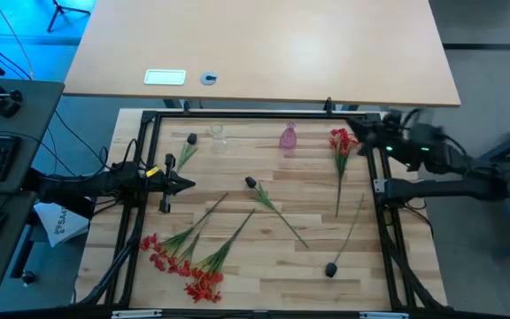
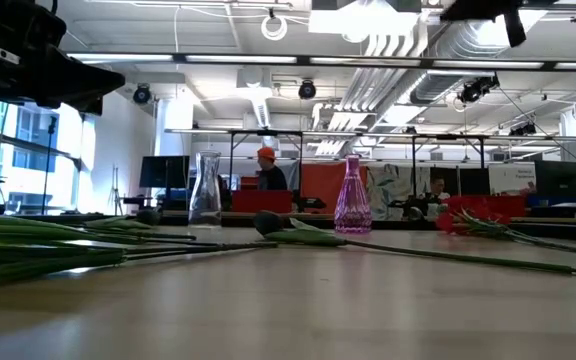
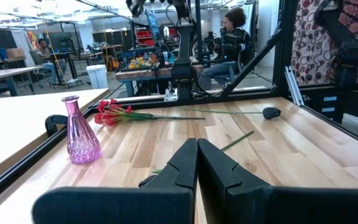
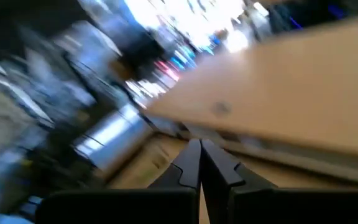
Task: Sort flowers into vase by color
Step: Put the top red flowers into the purple vase
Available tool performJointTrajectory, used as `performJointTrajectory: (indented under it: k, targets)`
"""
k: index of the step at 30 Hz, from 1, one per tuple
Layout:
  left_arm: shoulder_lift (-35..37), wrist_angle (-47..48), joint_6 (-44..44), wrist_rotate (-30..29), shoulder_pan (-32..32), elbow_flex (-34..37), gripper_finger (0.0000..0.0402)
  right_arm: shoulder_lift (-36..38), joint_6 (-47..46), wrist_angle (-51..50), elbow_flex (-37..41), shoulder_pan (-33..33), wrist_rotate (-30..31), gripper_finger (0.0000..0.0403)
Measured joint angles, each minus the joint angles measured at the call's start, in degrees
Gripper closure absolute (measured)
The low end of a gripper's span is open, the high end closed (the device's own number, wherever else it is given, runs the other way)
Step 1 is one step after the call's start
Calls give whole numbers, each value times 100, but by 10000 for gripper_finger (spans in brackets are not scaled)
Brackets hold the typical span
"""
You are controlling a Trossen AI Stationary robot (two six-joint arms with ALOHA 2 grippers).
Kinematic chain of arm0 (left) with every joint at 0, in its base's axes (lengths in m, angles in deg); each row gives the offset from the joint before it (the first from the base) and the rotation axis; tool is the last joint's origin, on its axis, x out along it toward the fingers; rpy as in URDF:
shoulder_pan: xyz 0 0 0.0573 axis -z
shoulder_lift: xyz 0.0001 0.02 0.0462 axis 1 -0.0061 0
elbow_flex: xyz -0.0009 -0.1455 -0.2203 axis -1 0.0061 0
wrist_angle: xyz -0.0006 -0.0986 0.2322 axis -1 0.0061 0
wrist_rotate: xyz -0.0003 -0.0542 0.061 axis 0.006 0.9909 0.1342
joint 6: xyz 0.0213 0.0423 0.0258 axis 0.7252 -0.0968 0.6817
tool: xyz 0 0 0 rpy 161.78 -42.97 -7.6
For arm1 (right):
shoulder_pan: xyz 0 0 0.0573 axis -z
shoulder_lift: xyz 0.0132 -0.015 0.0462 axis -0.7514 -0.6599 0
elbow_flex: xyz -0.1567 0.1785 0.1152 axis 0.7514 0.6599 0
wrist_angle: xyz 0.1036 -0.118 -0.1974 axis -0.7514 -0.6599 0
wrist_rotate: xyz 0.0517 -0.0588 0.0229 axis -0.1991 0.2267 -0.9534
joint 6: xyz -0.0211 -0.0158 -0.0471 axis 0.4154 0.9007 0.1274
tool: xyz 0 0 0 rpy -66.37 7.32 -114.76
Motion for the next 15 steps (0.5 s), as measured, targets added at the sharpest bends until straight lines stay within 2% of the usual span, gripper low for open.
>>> performJointTrajectory:
  k: [4,8,15]
  targets:
    - [0,-1,0,0,0,0,402,-837,-1093,-1830,-445,263,-70,394]
    - [0,1,0,0,0,0,401,-1413,-1799,-3063,-512,529,-447,358]
    - [0,-1,-2,0,0,-1,402,-1994,-2396,-3731,-6,942,-1293,267]
